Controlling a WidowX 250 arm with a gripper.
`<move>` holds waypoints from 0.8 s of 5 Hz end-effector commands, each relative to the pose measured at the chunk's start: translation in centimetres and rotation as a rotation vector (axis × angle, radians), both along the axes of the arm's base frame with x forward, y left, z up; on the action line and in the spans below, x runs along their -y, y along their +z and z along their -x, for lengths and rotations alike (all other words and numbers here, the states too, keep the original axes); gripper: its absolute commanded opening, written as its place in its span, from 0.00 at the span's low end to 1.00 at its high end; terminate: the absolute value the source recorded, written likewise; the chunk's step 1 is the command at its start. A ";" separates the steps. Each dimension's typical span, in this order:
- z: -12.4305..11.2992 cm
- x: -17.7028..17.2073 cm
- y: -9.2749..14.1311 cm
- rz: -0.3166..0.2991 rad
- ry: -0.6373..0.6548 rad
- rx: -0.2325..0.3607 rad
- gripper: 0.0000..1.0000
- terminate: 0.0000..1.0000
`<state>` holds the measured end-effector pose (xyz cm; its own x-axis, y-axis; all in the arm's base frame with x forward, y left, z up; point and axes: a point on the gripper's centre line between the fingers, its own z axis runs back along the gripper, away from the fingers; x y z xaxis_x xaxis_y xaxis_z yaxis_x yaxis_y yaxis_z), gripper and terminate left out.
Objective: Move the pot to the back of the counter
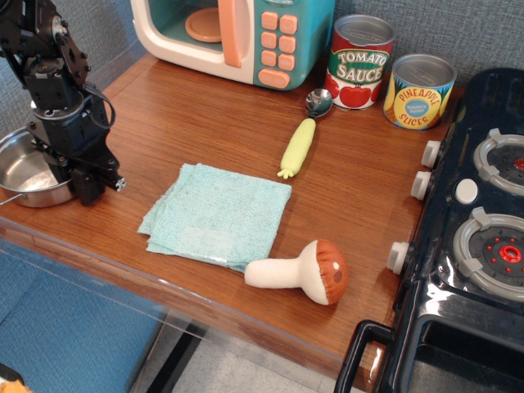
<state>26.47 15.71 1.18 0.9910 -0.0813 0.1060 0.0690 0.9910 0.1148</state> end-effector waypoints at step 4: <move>-12.3 7.0 3.3 -0.046 -0.032 0.069 0.00 0.00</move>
